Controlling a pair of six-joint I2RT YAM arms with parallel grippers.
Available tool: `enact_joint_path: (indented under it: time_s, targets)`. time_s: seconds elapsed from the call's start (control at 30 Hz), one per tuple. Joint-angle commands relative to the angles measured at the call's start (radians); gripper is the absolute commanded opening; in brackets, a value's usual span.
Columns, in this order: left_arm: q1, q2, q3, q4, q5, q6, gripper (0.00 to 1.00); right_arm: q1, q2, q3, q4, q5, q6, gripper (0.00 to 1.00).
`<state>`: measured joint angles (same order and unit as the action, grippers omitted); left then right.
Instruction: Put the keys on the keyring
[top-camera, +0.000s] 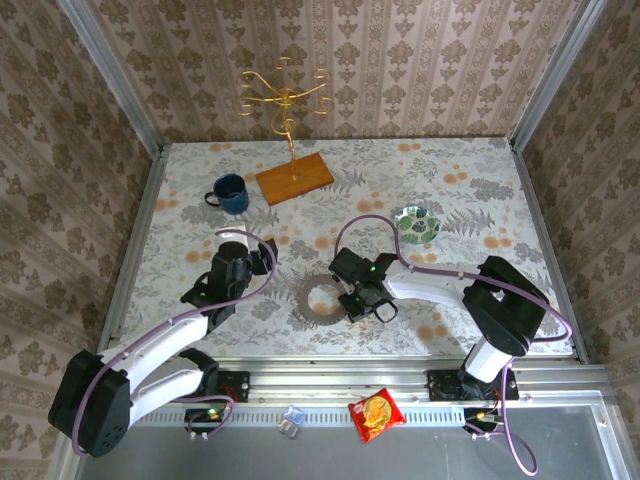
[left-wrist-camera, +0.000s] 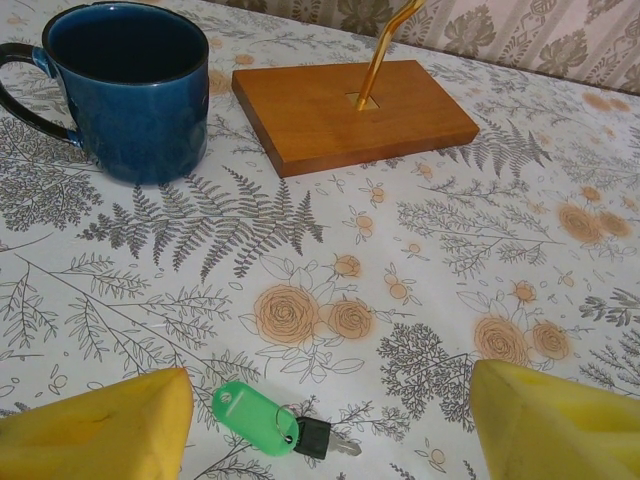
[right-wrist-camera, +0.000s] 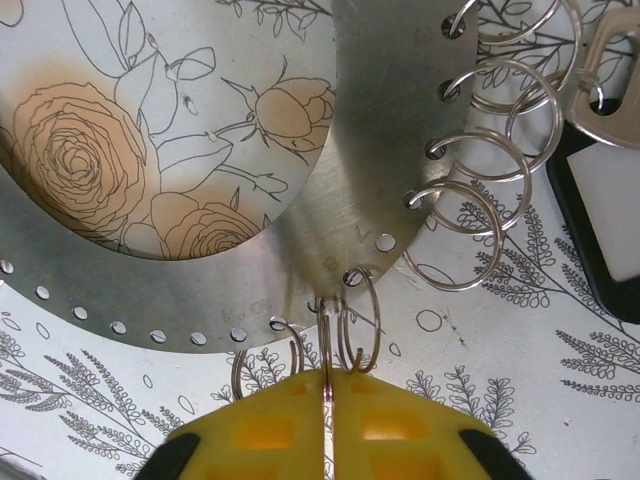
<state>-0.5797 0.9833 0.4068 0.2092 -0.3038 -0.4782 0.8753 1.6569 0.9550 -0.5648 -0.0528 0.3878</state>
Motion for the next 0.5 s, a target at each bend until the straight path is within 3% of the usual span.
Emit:
enact_joint_path:
  time_s: [0.0, 0.17, 0.47]
  targets:
    - [0.007, -0.021, -0.014, -0.007, -0.021, 0.015, 0.74, -0.002, 0.023, 0.038, -0.005, 0.002, -0.014, 0.15]
    - [0.007, -0.025, -0.017, -0.008, -0.023, 0.015, 0.74, -0.008, 0.027, 0.051, 0.003, 0.001, -0.011, 0.21]
    - [0.007, -0.024, -0.019, -0.007, -0.023, 0.013, 0.74, -0.012, 0.05, 0.068, 0.012, -0.006, -0.011, 0.18]
